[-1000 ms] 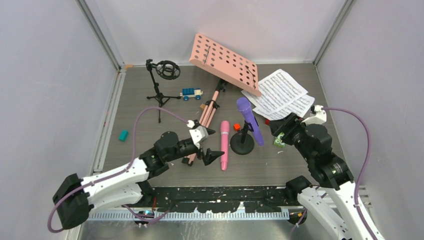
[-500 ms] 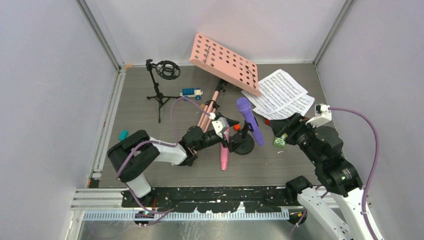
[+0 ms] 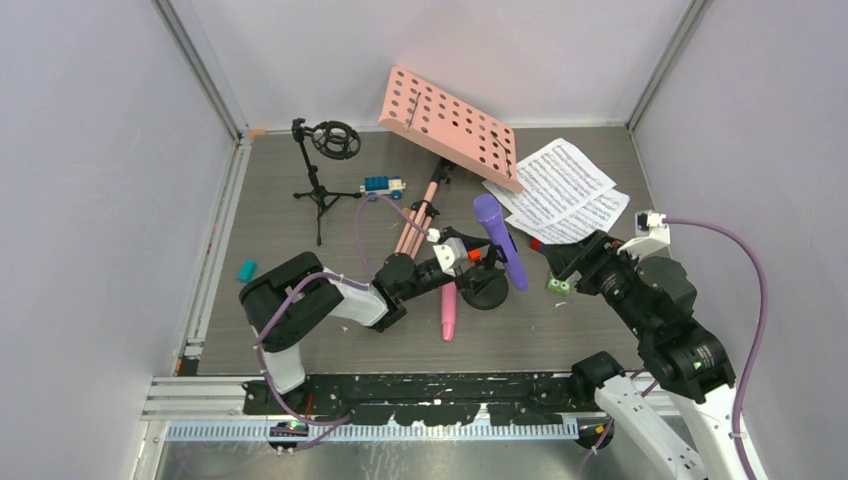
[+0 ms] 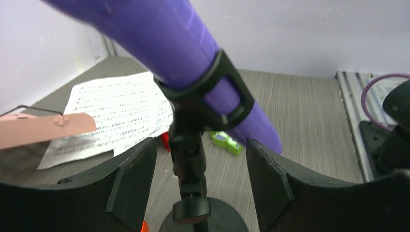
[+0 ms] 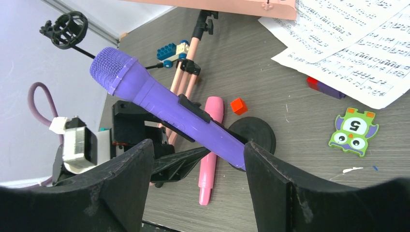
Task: Pack up the instrument practice props
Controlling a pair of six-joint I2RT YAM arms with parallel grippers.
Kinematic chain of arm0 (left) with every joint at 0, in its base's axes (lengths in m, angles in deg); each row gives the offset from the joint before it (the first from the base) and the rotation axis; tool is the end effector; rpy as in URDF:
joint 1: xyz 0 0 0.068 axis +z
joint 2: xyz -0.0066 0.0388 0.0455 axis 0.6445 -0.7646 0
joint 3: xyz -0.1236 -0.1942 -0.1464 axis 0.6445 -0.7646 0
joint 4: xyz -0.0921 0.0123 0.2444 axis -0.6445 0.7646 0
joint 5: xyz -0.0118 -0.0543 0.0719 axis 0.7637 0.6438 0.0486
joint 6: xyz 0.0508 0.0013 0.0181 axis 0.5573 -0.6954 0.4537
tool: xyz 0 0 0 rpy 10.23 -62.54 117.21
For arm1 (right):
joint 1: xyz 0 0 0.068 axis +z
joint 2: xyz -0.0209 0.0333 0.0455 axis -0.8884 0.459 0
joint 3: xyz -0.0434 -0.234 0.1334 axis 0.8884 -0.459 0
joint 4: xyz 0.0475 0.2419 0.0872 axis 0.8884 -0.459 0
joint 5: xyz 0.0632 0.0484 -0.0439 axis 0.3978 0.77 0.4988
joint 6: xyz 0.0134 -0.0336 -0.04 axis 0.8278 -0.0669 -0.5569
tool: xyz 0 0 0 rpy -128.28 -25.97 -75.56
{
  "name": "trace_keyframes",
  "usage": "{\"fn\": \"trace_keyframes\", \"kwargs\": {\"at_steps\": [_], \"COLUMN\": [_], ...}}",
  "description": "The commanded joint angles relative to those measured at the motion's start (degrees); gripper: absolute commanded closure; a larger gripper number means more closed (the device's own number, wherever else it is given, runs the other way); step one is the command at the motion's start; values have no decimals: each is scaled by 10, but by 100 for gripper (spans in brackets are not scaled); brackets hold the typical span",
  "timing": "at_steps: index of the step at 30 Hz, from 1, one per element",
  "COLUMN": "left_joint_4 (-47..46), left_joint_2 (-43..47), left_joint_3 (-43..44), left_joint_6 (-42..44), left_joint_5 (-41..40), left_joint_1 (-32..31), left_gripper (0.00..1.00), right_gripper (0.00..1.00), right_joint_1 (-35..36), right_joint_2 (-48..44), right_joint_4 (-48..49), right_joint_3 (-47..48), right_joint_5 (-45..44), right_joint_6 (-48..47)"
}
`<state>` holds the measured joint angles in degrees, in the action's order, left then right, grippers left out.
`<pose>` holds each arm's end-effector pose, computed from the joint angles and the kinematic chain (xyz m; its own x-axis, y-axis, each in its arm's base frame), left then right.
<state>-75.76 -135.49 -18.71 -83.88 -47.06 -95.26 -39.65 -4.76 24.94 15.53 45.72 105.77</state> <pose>0.1871 -0.2858 0.2058 0.1041 -0.2162 -0.9708 0.9458 0.3234 0.0294 0.0743 0.0285 0.3634 -0.3831 0.4898 -0.7831 -0.1162 0.8155 0.5670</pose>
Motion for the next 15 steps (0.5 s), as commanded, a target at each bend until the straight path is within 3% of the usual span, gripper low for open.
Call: {"fn": "trace_keyframes", "kwargs": {"at_steps": [1,15], "left_joint_4": [-41,-41], "left_joint_2": [-20,-44], "left_joint_3": [15,53], "left_joint_6": [41,41], "left_joint_5": [-1,-2], "left_joint_1": [-1,-1], "left_gripper": [34,47], "right_gripper": [27,27], "right_joint_1": [3,3], "right_joint_2": [-5,-2], "right_joint_4": [-1,0], "right_joint_3": [25,20], "right_joint_5": [7,16], "right_joint_6": [-17,-1]}}
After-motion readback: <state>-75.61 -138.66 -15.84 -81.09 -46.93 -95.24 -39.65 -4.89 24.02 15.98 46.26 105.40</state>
